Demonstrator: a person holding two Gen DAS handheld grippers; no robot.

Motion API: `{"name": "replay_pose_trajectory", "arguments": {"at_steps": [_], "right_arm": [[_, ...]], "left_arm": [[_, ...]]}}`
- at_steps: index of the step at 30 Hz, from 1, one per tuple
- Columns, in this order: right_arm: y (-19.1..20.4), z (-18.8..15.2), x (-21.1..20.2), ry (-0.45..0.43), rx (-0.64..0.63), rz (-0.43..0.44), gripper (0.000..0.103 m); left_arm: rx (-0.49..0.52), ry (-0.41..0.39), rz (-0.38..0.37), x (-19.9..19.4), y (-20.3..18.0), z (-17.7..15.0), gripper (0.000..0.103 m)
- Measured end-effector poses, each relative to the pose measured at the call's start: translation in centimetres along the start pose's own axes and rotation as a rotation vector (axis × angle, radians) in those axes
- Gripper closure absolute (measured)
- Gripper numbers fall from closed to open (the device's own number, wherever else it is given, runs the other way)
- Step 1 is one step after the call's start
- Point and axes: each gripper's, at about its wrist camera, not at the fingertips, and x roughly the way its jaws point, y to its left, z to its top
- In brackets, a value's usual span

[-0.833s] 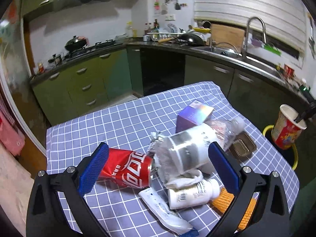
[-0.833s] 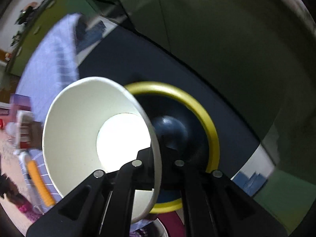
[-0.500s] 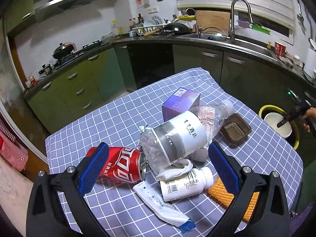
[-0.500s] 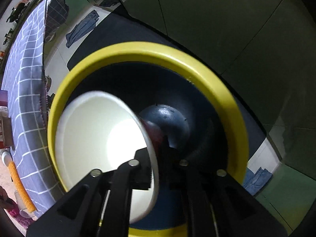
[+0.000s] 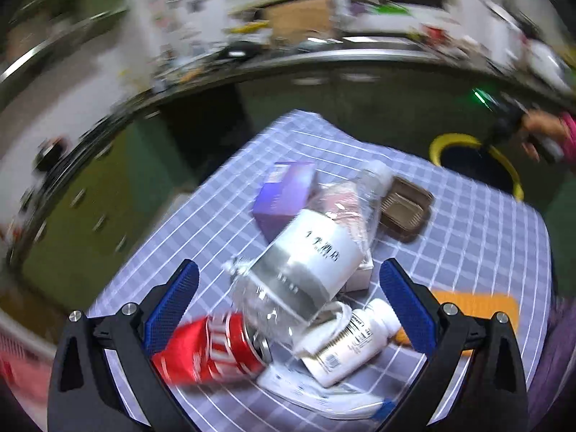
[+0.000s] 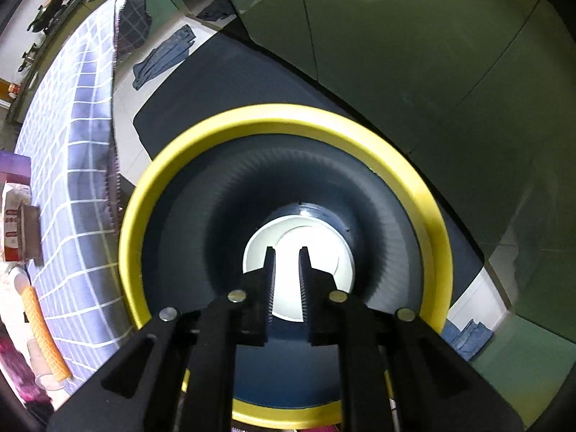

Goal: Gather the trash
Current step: 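Carry the paper bucket over the yellow-rimmed bin and release it with the right gripper, then grasp the large clear plastic bottle with the left gripper and lift it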

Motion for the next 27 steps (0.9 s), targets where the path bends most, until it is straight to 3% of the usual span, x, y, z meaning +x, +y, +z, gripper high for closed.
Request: {"name": "replay_pose_trajectory", "arguments": {"at_steps": [4,10,12,14,17,21,27], "right_arm": [[0.9,-0.2,-0.6,-0.008,-0.014,0.008,0.084],[1.6,-0.1,-0.7,0.000,-0.036,0.010,0.084],[1.8,0.1,-1.0,-0.002,-0.044,0.012,0.084],[1.9,0.2,-1.2,-0.006,-0.049,0.016,0.084],[2.2,0.3,-1.2,-0.008,-0.058,0.022,0.084],[2.1,0.4,-0.9,0.001,-0.065,0.031,0.084],[1.8,0.2,-0.6,0.002,-0.070,0.045,0.084]], "left_arm": [[0.134,0.113,-0.143,2.7,0.2,1.0,0.004],[0.243,0.174,-0.163,5.7,-0.4,1.9,0.004],[0.279,0.212,-0.188,6.6,-0.7,1.8,0.012],[0.277,0.260,-0.226,7.5,-0.8,1.5,0.024],[0.266,0.281,-0.229,8.1,-0.8,0.9,0.028],[0.168,0.269,-0.302,8.0,0.0,0.9,0.035],[0.075,0.244,-0.238,7.2,0.3,1.2,0.036]]}}
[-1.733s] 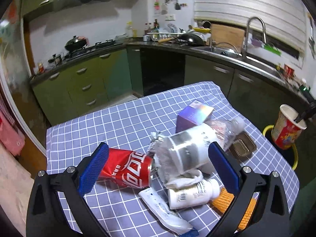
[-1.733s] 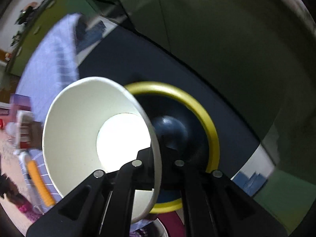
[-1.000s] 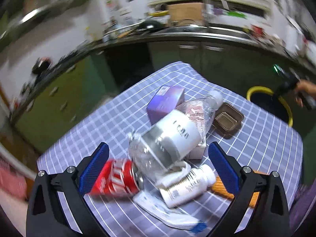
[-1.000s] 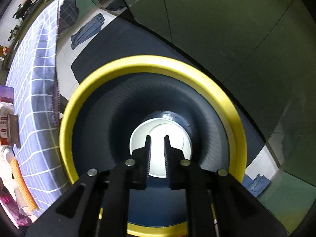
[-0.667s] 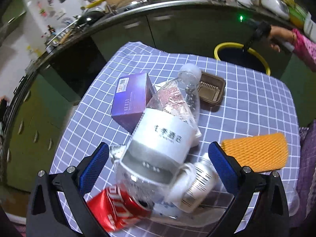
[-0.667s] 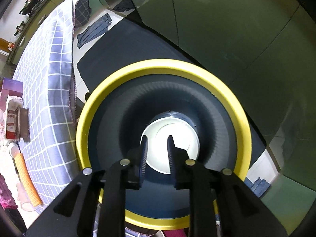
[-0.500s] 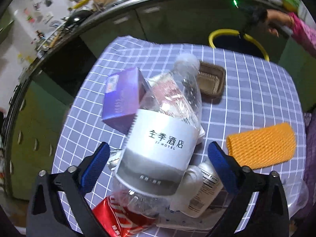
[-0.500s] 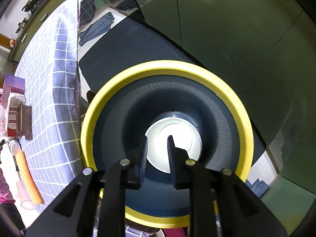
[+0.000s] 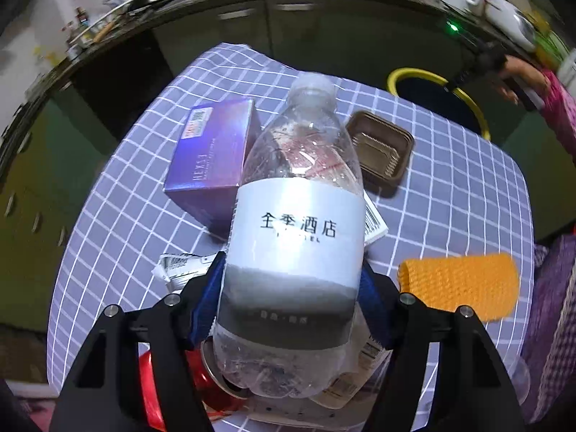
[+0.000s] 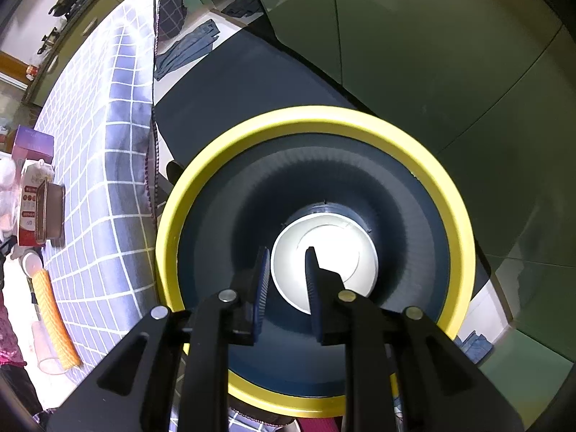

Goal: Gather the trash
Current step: 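Grasp the large clear plastic bottle with the left gripper and lift it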

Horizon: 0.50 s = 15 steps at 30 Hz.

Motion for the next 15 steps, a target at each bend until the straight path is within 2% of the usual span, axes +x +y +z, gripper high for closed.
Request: {"name": "replay_pose_trajectory", "arguments": {"at_steps": [9,15], "right_arm": [[0.0,-0.6,-0.1,-0.014,-0.009,0.008,0.084],[0.1,-0.6,0.2,-0.012,-0.018,0.012,0.084]], "left_arm": [[-0.114,-0.078,0.118,-3.1,0.1,0.6,0.039],[-0.137,-0.117,0.142,-4.5,-0.6,1.0,0.043]]}}
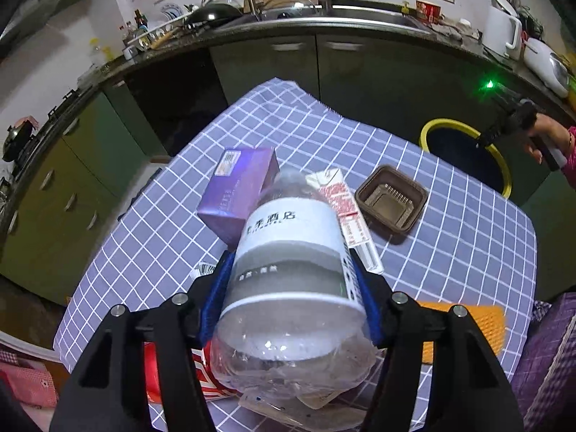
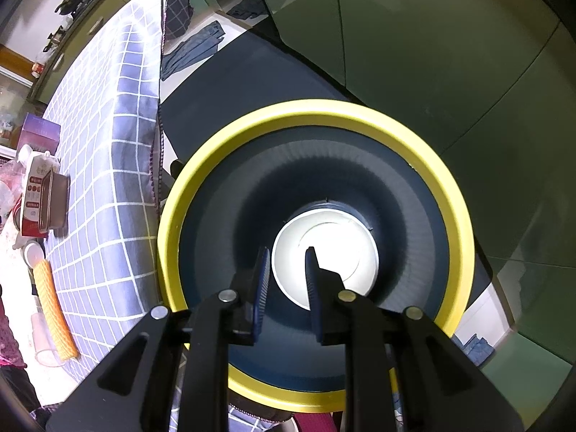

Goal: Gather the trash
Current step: 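Grasp the large clear plastic bottle with the left gripper and lift it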

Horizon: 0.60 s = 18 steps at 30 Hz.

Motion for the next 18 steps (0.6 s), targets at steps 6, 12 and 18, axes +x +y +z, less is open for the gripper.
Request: {"name": "replay_pose_trajectory", "arguments": {"at_steps": [6,12,18], "right_arm": [[-0.1,-0.2,-0.1,-0.004,-0.011,0.004,0.084],[-0.4,-0.5,-0.6,-0.020,-0.012,0.012,0.084],[-1.5,-2.1,-3.3,-0.082,-0.002,0.026,0.084]], "left_arm": [[0.006,-0.037,0.025,-1.8,-1.1,0.7,0.043],[0.029,-0.075,0.026,-3.9,-3.2,1.6,0.043],[0.117,-0.100,-0.043,-5.0,-8.6,4.2,0.043]]}}
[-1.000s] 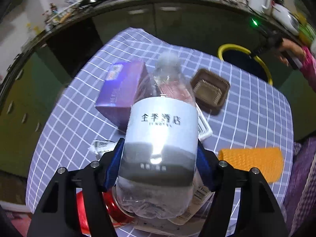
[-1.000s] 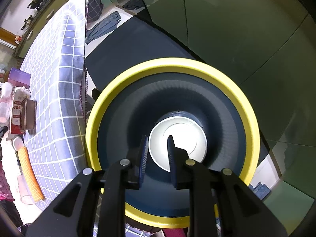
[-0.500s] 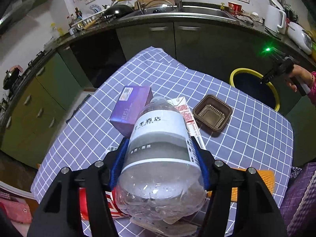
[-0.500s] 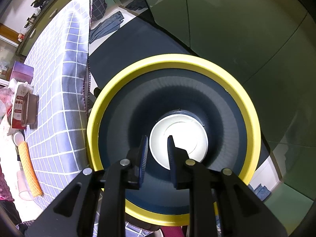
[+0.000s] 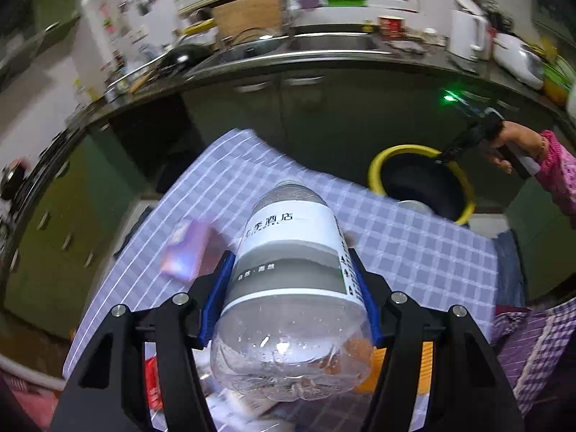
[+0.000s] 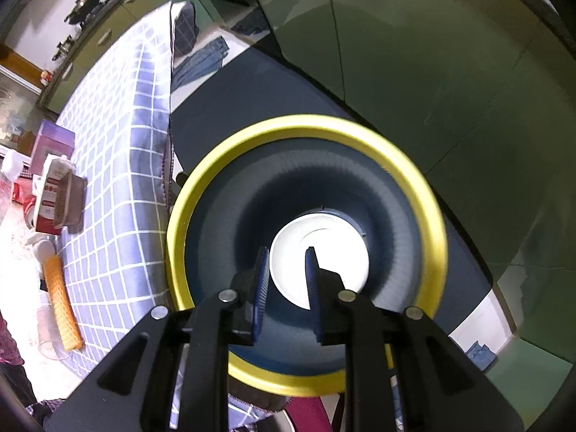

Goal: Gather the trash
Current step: 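Grasp the large clear plastic bottle with the left gripper and lift it, then carry the clear bottle over the bin and open the left gripper to drop it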

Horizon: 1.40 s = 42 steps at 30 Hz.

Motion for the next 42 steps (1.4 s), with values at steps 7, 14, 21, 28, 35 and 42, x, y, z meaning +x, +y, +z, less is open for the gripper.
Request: {"name": "replay_pose_trajectory", "arguments": {"at_steps": [7,14,21,28,35,42], "right_arm": [[-2.5,-2.5,-3.9,-0.077,0.010,0.003,0.084],[-6.6,-5.4,-7.2,-0.134,0.042,-0.004,0.084],[-9.6,-6.7,-8.3,-0.147,0.095,-0.010,0.084],[-9.1,-5.8,-8.1,-0.145,0.084,-0.007,0.079],[-5.9,-4.3,-7.0,-0.118,0.008,0.007,0.078],[3.8,-1.3,-4.9,-0.067,-0.213,0.061,0.074]], "left_arm": [[0.151,0.005,-0.171,3.0,-9.1,5.7,0.042],[0.279,0.094,-0.308,10.1,-18.1,10.4,0.042],[0.343,0.232,-0.371,18.2,-24.0,12.5,0.042],[0.311,0.218,-0.327,19.9,-24.0,13.1,0.023],[0.162,0.067,-0.281,11.4,-17.7,10.2,0.013],[-0.076,-0.037,-0.165,2.6,-10.4,1.0,0.008]]}}
